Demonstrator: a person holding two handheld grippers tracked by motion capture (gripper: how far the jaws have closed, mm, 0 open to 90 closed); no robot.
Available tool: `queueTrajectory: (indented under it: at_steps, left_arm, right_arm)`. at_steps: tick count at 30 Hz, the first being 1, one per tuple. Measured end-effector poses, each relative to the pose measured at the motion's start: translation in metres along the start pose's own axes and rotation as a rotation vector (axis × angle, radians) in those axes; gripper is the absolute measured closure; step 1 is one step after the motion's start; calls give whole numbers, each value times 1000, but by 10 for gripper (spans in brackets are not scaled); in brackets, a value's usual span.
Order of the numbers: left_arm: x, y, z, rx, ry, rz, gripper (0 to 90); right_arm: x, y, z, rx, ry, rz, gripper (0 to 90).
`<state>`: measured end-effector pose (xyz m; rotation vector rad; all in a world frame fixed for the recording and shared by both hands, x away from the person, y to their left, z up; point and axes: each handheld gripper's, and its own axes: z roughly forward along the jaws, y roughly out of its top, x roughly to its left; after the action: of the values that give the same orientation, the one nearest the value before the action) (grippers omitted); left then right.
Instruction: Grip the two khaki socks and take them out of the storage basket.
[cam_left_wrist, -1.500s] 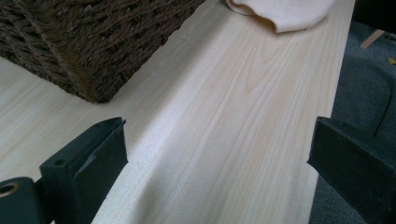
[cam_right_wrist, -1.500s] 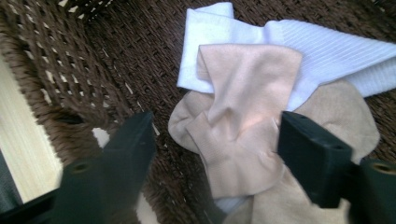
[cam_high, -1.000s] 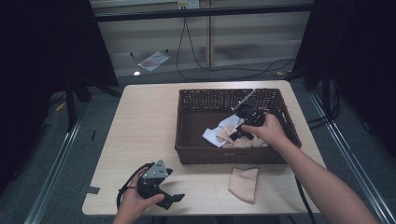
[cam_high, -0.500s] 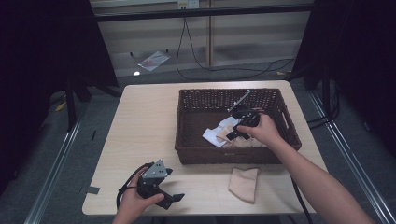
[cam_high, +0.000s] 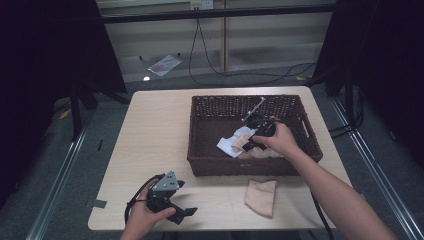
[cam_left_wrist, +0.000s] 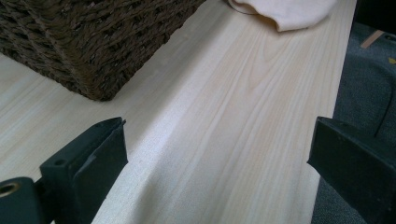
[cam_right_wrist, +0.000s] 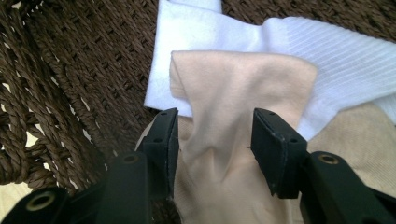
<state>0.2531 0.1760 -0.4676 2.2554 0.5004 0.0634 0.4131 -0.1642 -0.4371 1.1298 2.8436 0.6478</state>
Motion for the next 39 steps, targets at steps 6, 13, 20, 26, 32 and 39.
queueTrajectory:
  at_steps: [6,13,20,26,32,39]
  left_arm:
    - [0,0,0,-7,2,-2,38]
    - [0,0,-2,-2,5,1,38]
    - [0,0,-2,-3,7,2,38]
    - [0,0,-1,-12,1,2,38]
    - [0,1,-1,-11,5,2,38]
    - [-1,1,0,-4,0,-1,38]
  right_arm:
    - [-1,2,7,14,-6,-29,686]
    - [-1,2,6,4,25,-39,861]
    - [-1,-2,-9,-15,66,-17,870]
    - [-1,-5,-25,-47,81,-5,870]
    - [1,-8,-43,-63,89,-16,870]
    - [5,-8,-69,-71,93,-37,870]
